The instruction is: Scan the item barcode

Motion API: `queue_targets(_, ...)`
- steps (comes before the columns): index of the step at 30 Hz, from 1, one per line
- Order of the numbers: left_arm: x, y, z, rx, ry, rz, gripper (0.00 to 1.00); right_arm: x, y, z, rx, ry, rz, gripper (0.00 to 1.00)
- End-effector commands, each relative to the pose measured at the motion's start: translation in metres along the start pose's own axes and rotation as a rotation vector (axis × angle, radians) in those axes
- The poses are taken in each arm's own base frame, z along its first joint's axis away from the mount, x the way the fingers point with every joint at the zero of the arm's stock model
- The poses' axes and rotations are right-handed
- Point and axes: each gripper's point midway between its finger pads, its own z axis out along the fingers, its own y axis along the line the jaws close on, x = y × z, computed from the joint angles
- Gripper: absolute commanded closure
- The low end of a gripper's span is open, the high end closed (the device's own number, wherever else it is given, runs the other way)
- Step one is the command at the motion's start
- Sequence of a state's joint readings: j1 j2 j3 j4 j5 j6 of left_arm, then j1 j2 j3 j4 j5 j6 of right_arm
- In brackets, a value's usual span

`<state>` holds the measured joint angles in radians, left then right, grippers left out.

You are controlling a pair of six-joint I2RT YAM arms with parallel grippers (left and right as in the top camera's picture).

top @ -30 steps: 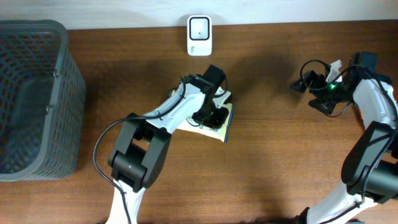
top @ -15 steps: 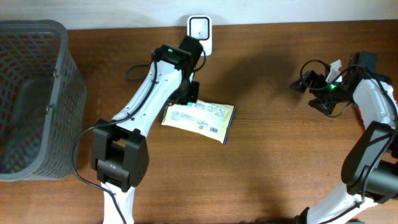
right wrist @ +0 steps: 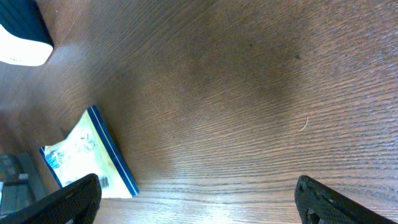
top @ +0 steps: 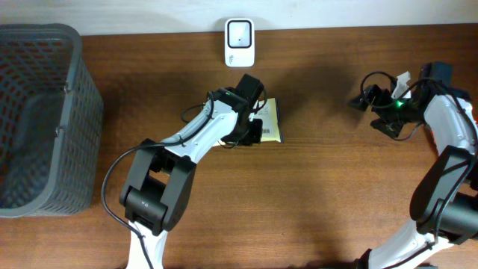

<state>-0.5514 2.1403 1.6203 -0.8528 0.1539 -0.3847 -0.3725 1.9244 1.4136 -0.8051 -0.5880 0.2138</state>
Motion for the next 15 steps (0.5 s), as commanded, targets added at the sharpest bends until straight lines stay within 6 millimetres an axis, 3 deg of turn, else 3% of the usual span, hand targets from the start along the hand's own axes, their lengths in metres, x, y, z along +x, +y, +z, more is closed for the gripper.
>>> queue_targets(1, 0.0, -0.002, -0.01, 0.009, -0.004, -0.013, 0.98, 0.0, 0.0, 0.0, -0.001, -0.001, 0.005, 0.01)
queue_targets(4, -0.002, 0.0, -0.03, -0.004, 0.02, -0.021, 1.0, 0.0, 0.0, 0.0, -0.001, -0.001, 0.005, 0.01)
queue_targets(6, -0.019, -0.007, -0.055, 0.01, -0.022, 0.044, 1.0, 0.0, 0.0, 0.0, -0.001, -0.001, 0.005, 0.01)
queue_targets(8, -0.036, -0.002, -0.064, -0.036, -0.091, 0.058, 0.99, 0.0, 0.0, 0.0, -0.001, -0.001, 0.005, 0.01)
queue_targets(12, -0.046, 0.036, -0.062, -0.254, -0.148, 0.035, 0.95, 0.0, 0.0, 0.0, -0.001, -0.001, 0.005, 0.01)
queue_targets(14, -0.039, 0.04, -0.048, -0.263, -0.117, 0.034, 0.95, 0.0, 0.0, 0.0, -0.001, -0.001, 0.005, 0.01)
queue_targets(15, -0.034, 0.044, -0.036, -0.269, -0.098, 0.035, 0.88, 0.0, 0.0, 0.0, -0.001, -0.001, 0.006, 0.01)
